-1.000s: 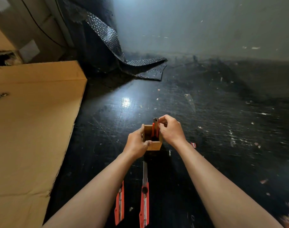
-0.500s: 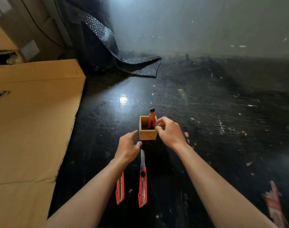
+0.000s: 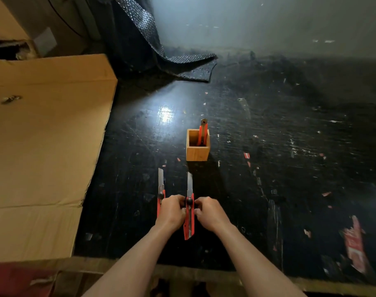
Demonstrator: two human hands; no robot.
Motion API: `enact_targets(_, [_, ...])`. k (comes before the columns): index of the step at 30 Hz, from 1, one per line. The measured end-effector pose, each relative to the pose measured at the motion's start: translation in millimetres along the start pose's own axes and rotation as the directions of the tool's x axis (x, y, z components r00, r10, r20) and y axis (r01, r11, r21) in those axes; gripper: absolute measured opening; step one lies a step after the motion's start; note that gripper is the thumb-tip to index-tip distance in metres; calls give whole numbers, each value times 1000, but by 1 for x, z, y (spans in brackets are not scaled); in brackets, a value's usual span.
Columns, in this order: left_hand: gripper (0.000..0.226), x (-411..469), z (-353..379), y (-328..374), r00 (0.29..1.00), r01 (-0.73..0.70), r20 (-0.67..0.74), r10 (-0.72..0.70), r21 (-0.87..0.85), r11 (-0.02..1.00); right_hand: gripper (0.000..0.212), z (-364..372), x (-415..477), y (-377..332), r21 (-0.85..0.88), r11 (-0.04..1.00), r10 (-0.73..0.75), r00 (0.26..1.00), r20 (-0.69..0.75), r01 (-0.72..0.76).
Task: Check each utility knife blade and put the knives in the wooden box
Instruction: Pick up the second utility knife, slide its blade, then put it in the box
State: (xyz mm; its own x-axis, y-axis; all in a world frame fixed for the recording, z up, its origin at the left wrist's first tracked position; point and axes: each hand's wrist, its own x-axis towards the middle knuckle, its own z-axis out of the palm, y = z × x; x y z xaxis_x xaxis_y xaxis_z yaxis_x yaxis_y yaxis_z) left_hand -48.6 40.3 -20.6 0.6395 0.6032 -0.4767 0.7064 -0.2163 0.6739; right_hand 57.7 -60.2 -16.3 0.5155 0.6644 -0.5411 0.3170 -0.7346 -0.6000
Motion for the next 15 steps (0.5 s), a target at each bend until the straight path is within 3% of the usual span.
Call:
enact_targets(7, [39,-7,7,-9,994,109,52,-99,-259,960,22,13,-20,7,264,964,16,999,-48,-3])
enact_targets(15, [33,-13,-25,19,999,-30,-51,8,-449,893,24,-20,-30,-19,420,899,-51,982,-183,125])
